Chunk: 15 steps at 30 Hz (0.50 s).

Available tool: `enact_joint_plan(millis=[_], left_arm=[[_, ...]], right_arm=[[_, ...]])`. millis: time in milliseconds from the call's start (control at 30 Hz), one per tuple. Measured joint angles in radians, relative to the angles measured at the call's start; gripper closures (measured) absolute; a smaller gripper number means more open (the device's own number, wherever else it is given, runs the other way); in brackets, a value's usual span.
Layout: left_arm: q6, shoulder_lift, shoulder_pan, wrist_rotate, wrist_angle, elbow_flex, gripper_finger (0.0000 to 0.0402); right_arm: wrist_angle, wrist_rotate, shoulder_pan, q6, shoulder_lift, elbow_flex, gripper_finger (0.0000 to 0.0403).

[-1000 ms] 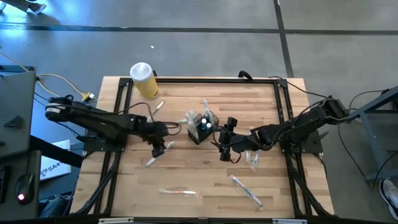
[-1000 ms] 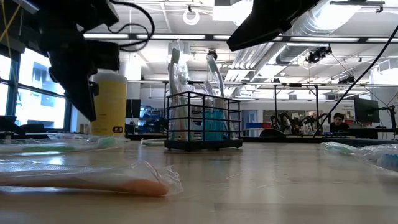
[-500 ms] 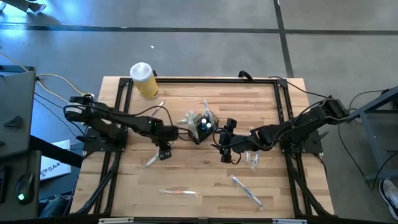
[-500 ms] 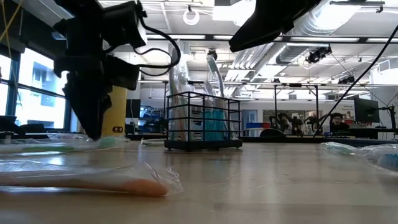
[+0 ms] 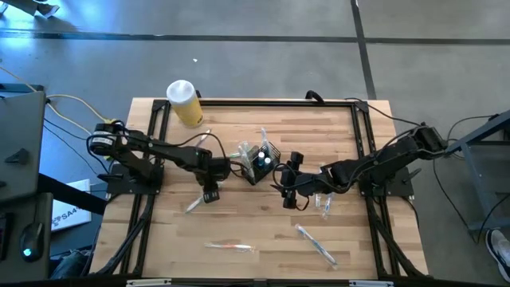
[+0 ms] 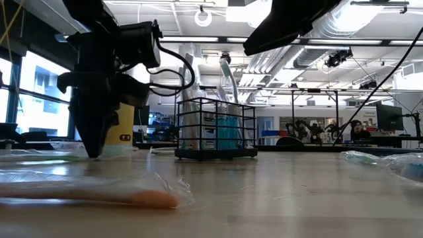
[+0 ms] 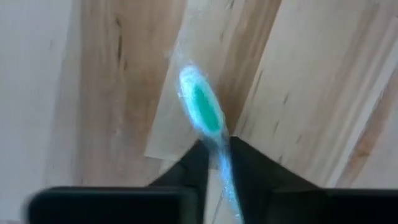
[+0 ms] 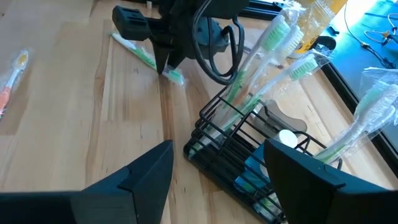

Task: Pick & Place toothbrushing station
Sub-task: Put the green toothbrush into the wire organizer

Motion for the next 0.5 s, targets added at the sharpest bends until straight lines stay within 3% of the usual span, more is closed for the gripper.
enact_joint_plan(millis=[100,300,500], left_arm=[[-0.001,0.0,0.0,0.001,0.0,0.0,0.0391],[0.0,-0.011,-0.001,0.004,-0.033,0.013,0.0399],[0.033,-0.05,-0.002,-0.076,-0.208,0.11,0.0401]], right_arm=[[0.0,0.0,0.0,0.0,0.0,0.0,0.016],[0.0,0.0,0.0,0.0,0.0,0.0,0.016],[0.0,0.0,0.0,0.0,0.0,0.0,0.016]])
